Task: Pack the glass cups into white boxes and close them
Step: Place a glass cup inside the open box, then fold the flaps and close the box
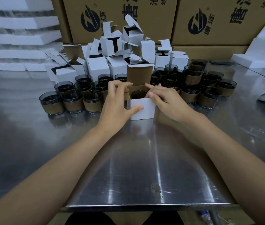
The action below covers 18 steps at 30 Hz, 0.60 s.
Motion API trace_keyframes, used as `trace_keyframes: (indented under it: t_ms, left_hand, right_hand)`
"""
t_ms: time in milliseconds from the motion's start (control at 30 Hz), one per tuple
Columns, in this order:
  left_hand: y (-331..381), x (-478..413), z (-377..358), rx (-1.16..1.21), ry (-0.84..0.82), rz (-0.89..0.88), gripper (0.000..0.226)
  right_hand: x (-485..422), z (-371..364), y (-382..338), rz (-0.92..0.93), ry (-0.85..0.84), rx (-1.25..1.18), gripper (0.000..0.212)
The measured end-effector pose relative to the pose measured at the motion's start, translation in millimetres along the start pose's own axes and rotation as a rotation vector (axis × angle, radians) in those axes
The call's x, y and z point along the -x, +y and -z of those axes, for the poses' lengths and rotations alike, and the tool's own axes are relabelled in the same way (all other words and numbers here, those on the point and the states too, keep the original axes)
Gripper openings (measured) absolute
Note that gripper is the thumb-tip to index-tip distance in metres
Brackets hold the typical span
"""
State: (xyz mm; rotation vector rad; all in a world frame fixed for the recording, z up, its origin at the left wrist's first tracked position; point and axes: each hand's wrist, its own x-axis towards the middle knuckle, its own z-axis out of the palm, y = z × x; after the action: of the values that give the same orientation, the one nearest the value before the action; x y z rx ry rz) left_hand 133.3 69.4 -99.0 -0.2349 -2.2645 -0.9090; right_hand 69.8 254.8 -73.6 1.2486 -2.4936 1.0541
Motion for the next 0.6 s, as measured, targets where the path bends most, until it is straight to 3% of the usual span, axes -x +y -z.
trace_keyframes:
  t_ms: [100,200,333,433,600]
  left_hand:
    - [3,0,0,0.178,0.108,0.063,0.051]
    - [5,-3,4,0.348,0.258,0.262,0.027]
    - [2,-7,3,0.56,0.274,0.439,0.018]
    - [6,-7,3,0.654,0.303,0.382,0.016]
    - [7,-3,0,0.596,0.235,0.194,0.026]
  right_hand:
    - [1,-1,2,-0.035,0.18,-0.102,0.025]
    - [-1,-4,7,-0.192,0.457,-0.277,0.025]
    - [-8,-8,9,-0.317,0.407,-0.612,0.032]
    - [-11,-10,5,-0.25,0.332,-0.736,0.036]
    - [-14,-14,0,-0.092,0.445,-0.572,0.027]
